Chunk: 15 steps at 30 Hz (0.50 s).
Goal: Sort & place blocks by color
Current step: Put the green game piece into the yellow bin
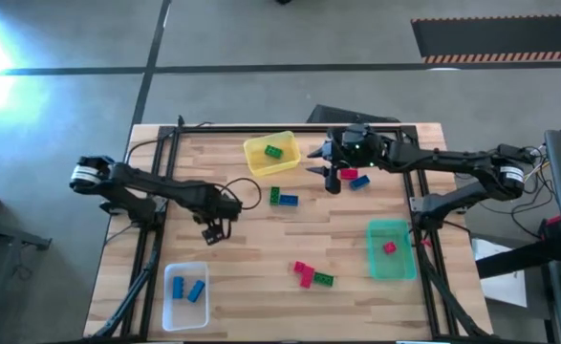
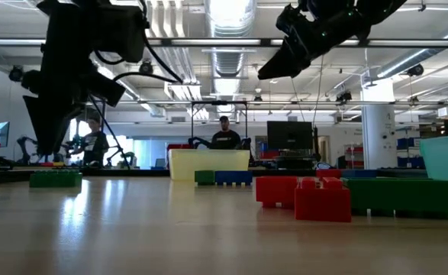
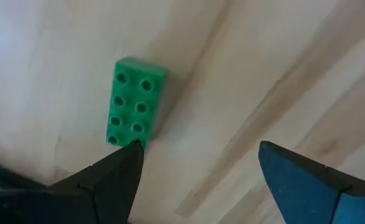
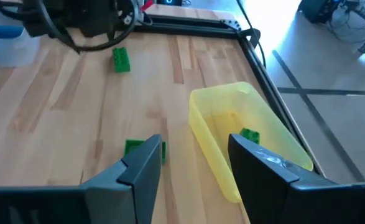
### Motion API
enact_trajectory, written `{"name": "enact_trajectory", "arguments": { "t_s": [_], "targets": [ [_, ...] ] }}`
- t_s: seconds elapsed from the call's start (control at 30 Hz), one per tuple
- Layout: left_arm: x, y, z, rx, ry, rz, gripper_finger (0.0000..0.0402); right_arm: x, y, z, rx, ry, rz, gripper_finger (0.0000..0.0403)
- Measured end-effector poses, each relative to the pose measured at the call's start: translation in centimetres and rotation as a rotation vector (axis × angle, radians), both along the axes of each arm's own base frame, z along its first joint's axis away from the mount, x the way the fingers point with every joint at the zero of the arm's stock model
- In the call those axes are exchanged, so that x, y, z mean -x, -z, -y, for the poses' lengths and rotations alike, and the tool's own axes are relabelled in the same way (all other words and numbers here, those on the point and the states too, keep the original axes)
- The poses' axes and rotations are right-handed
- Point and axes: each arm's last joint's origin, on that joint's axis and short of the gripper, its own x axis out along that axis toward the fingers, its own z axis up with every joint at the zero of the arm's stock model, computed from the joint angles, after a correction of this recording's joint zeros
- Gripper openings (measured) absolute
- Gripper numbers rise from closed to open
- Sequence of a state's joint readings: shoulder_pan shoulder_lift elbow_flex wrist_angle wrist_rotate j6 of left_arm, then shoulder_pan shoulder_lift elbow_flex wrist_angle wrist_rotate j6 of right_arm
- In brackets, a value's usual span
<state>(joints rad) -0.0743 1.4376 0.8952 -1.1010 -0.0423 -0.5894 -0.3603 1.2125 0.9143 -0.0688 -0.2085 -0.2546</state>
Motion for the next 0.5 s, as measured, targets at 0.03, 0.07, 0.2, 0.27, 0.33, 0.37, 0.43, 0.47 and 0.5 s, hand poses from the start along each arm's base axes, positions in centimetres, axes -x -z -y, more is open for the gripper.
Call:
{"name": "enact_trajectory", "arguments": {
  "t_s": [0.03,0.07,0.2,0.27,0.33,0.37,0.43,0.47,0.5],
  "targets": [
    [0.1,0.0,-0.1,-0.002,-0.012,-0.005,0.0299,0.0,0.1,0.0,0.003,-0.002,-0.005,0.0176],
    [0.1,0.1,-0.1,-0.01,-0.008,-0.01,0.0299,0.1,0.3,0.0,0.005,-0.004,-0.008,0.0176],
    [0.3,0.4,-0.5,-0.093,0.118,0.002,0.0299,0.2,0.7,-0.1,0.016,-0.011,-0.018,0.0177],
    [0.6,0.8,-0.8,-0.153,0.174,-0.018,0.0299,0.2,1.0,-0.1,0.014,-0.011,-0.025,0.0178],
    [1.0,1.4,-1.2,-0.187,0.206,-0.039,0.0299,0.3,1.4,-0.1,0.015,-0.011,-0.019,0.0178],
    [1.0,1.7,-1.3,-0.192,0.216,-0.031,0.0299,0.3,1.6,-0.1,0.017,-0.012,-0.016,0.0178],
    [1.0,2.5,-1.6,-0.195,0.224,-0.007,0.0299,0.4,1.9,-0.1,0.018,-0.011,-0.012,0.0178],
    [1.1,2.9,-1.7,-0.198,0.225,0.006,0.0299,0.4,2.0,-0.2,0.014,-0.009,-0.011,0.0178],
    [1.0,3.2,-1.8,-0.207,0.224,0.028,0.0299,0.4,2.1,-0.2,0.005,-0.005,-0.009,0.0178]
  ]
}}
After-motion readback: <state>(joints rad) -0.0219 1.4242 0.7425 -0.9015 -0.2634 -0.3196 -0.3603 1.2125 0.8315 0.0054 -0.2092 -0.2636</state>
